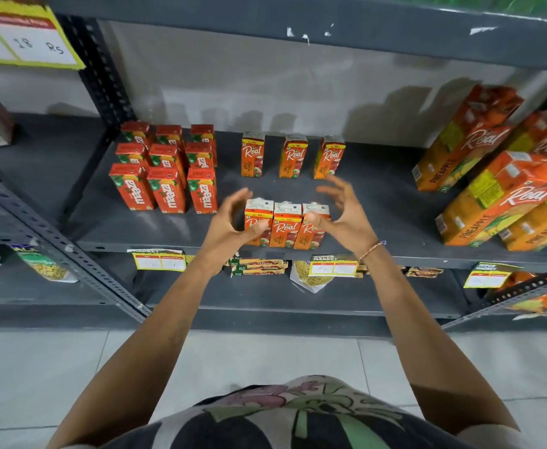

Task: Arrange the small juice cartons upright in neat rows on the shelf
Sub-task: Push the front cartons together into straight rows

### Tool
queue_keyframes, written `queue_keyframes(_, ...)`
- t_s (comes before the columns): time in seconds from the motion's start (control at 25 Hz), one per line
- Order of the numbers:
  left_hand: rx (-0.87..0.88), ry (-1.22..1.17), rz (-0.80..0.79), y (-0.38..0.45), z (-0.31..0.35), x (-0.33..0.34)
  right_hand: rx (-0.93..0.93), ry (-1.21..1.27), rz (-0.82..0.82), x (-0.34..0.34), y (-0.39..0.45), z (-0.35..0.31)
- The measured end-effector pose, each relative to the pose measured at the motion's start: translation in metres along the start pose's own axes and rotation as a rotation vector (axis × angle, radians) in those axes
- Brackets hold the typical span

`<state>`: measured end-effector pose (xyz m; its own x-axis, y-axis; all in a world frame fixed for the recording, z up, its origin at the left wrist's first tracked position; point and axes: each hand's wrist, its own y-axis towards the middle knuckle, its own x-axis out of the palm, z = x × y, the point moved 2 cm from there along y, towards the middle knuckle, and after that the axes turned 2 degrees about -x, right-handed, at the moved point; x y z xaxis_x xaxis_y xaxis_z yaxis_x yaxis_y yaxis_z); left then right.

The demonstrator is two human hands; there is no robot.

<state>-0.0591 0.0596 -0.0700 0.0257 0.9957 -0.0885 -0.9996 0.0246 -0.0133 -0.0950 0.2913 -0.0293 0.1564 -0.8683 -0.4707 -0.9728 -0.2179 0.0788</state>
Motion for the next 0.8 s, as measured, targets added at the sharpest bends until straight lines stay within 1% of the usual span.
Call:
queue_keyframes(0.08, 0.122, -0.041, 0.064, -0.005, 0.023, -0.019, -0.116, -0.099, 0.020, -0.004, 0.006, -0.039)
queue_keyframes(0.12, 0.173, -0.065, 0.112, -0.007, 0.033, -0.030, -0.176, -0.124, 0.016, 0.005, 0.007, -0.059)
queue_keyframes(0.24, 0.262, -0.093, 0.349, -0.011, 0.043, -0.073, -0.325, -0.117, -0.046, 0.066, 0.007, -0.105)
queue_keyframes(0.32, 0.280, -0.068, 0.545, -0.010, 0.027, -0.110, -0.350, -0.062, -0.039, 0.119, 0.012, -0.109)
queue_keyframes(0.4, 0.238, -0.004, 0.688, -0.005, 0.004, -0.148, -0.294, 0.028, 0.086, 0.167, 0.018, -0.098)
queue_keyframes(0.44, 0.196, 0.030, 0.724, -0.001, -0.007, -0.165, -0.239, 0.090, 0.169, 0.185, 0.022, -0.090)
queue_keyframes(0.52, 0.090, 0.077, 0.738, 0.008, -0.021, -0.192, -0.120, 0.203, 0.277, 0.210, 0.034, -0.078)
queue_keyframes(0.56, 0.058, 0.092, 0.728, 0.012, -0.026, -0.198, -0.060, 0.237, 0.285, 0.215, 0.041, -0.070)
queue_keyframes(0.64, 0.042, 0.089, 0.686, 0.021, -0.030, -0.209, 0.055, 0.281, 0.245, 0.224, 0.057, -0.060)
queue_keyframes(0.72, 0.006, 0.049, 0.565, 0.029, -0.038, -0.216, 0.099, 0.327, 0.173, 0.226, 0.067, -0.051)
queue_keyframes(0.8, -0.045, 0.052, 0.427, 0.036, -0.048, -0.225, 0.102, 0.320, 0.100, 0.228, 0.075, -0.043)
